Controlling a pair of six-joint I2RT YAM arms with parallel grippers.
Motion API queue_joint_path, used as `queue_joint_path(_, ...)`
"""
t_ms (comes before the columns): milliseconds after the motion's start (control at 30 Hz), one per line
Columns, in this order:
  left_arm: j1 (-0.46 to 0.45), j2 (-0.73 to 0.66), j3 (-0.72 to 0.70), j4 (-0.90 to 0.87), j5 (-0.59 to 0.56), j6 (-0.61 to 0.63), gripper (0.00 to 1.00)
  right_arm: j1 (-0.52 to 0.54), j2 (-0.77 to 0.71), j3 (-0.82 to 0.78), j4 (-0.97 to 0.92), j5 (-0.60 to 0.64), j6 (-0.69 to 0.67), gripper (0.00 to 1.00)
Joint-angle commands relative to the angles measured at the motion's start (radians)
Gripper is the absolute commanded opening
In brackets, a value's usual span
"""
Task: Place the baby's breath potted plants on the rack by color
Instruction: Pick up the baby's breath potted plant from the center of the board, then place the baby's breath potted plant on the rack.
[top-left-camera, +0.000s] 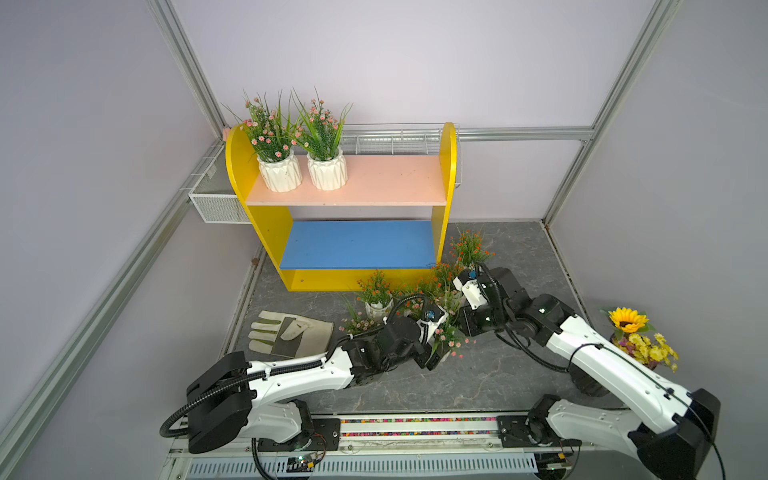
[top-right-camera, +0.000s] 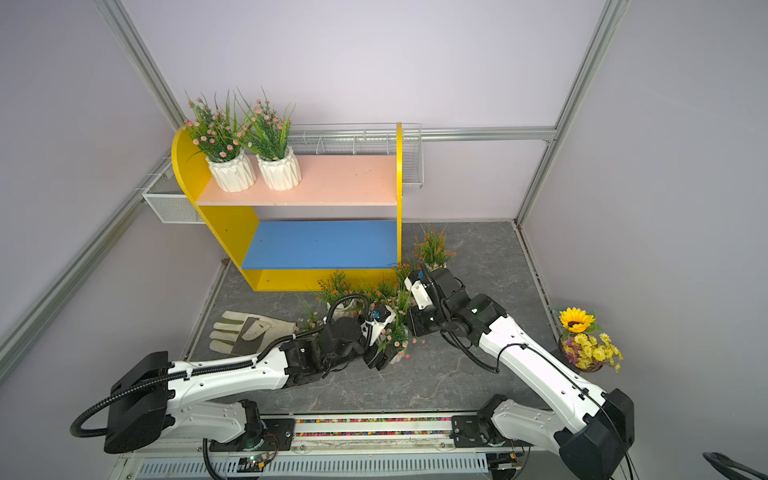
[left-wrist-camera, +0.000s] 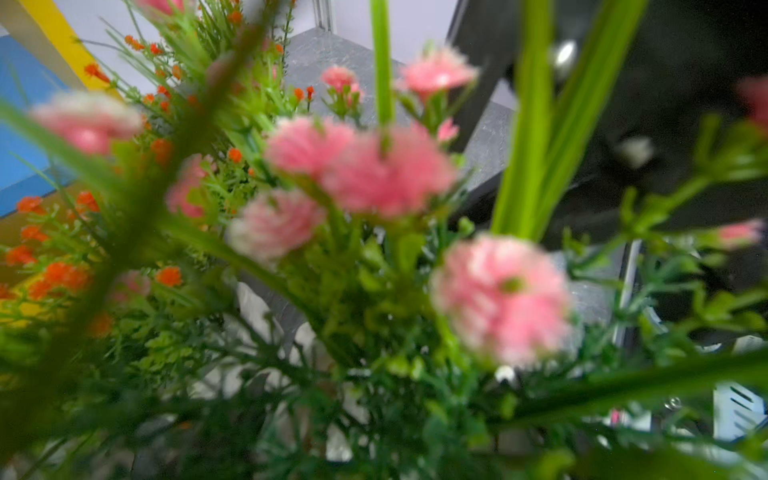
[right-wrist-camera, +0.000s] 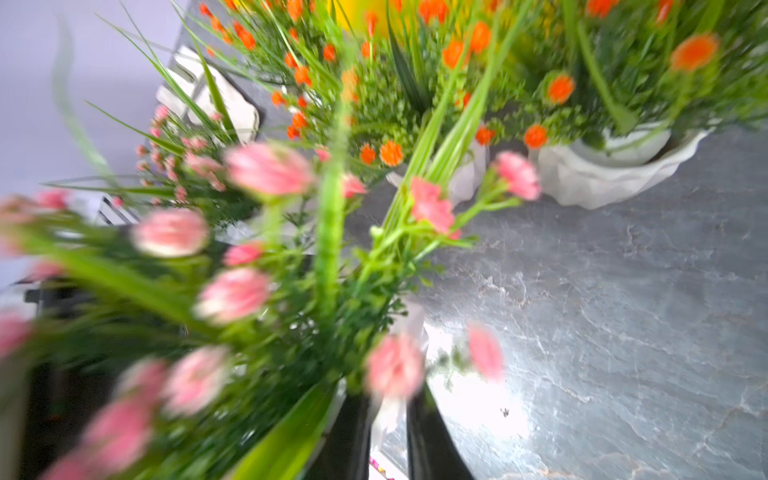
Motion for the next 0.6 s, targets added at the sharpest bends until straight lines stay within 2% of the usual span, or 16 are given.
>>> queue_joint_path(0,0.000,-0.020,0.043,0.011,-0.057,-0.030,0.27,-0.026,-0.041,-0.032,0.024,-0.007,0.020,0.21)
queue_joint_path(233,-0.001,-0.073,0.092,-0.083,-0.128,-0.043,0.24,-0.119,-0.162,-0.076,-0.044,0.076,0.004,0.24)
queue_joint_path(400,0.000,-0.120,0.170,-0.210,-0.172,-0.049,0.24,-0.216,-0.246,-0.142,-0.060,0.084,-0.002,0.26)
queue_joint_path(567,0.009,-0.135,0.281,-0.345,-0.283,-0.070,0.23,-0.260,-0.278,-0.242,-0.036,0.060,0.016,0.27)
